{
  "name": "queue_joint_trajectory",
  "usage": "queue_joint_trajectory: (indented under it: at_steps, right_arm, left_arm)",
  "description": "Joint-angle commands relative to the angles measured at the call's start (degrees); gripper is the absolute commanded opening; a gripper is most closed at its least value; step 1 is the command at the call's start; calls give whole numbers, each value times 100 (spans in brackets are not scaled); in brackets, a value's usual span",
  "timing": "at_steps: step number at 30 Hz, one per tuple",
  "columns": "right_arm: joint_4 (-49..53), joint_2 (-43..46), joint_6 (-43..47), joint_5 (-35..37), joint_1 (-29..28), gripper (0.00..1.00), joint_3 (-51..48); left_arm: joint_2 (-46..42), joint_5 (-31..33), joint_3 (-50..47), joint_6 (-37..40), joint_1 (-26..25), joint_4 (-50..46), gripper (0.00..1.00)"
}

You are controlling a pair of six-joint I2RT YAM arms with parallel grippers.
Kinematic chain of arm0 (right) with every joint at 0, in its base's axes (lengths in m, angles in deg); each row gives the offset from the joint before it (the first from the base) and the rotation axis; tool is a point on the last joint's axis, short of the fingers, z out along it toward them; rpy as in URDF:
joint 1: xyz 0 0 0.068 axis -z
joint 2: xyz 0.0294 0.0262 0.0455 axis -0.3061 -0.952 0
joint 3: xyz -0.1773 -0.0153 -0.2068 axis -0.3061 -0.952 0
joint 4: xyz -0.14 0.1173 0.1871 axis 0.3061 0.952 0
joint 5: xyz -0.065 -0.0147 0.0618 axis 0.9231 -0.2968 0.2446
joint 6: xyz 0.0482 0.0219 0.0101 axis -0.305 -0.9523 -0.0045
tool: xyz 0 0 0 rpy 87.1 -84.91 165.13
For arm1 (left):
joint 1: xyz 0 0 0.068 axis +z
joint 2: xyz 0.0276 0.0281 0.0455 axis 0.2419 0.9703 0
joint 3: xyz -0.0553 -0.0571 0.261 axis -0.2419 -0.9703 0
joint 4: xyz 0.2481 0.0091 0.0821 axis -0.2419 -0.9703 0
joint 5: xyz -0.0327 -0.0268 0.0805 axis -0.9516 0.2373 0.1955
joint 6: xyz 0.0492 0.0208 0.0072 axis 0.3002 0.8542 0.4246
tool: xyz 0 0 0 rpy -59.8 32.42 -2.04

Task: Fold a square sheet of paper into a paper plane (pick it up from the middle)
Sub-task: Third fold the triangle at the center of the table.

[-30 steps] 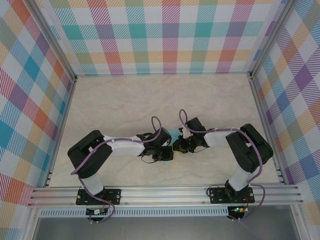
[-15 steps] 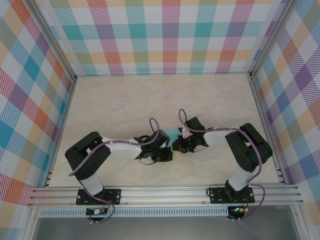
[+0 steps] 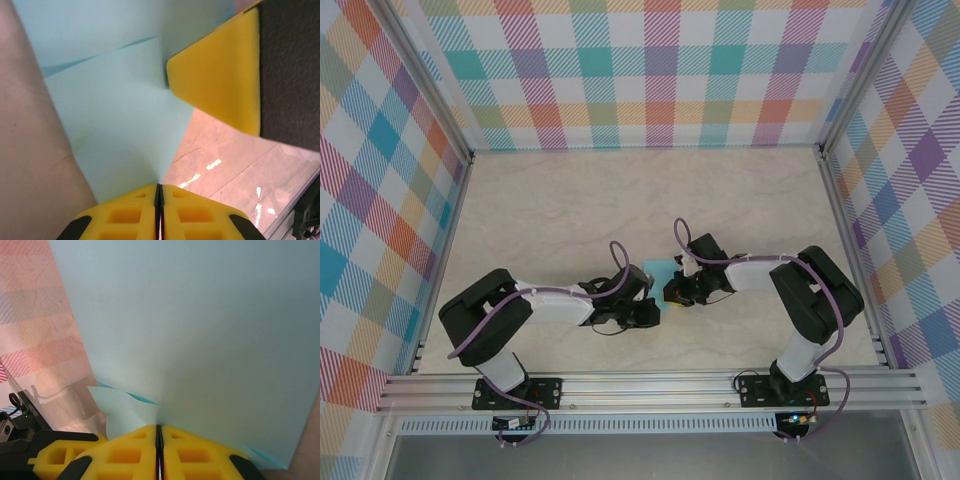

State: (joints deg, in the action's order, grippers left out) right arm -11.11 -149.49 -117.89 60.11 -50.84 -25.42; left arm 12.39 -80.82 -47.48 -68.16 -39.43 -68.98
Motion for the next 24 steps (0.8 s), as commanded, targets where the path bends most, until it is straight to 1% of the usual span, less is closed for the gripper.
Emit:
queue_joint_trajectory:
  at_steps: [1,9,16,19,24]
  right_arm:
    - [674,-373,143,818,6,11,-124]
    - [702,-361,139,819,10,11,-89]
    - [701,-359,111,792,9,12,-69]
    - [702,-344,86,787,11,12,-67]
    - [693,-319,42,765,6,13,-65]
  left_arm:
    - [-35,-157,-329,-45,-38,-1225,11]
    - [-256,-324,-523,-40,-36,-1341,12]
    - [-578,-374,-451,127,-36,-1796,13]
    - [-829,-225,-286,151,-38,-1996,13]
    - [-1300,58,61,71,-36,-1904,13]
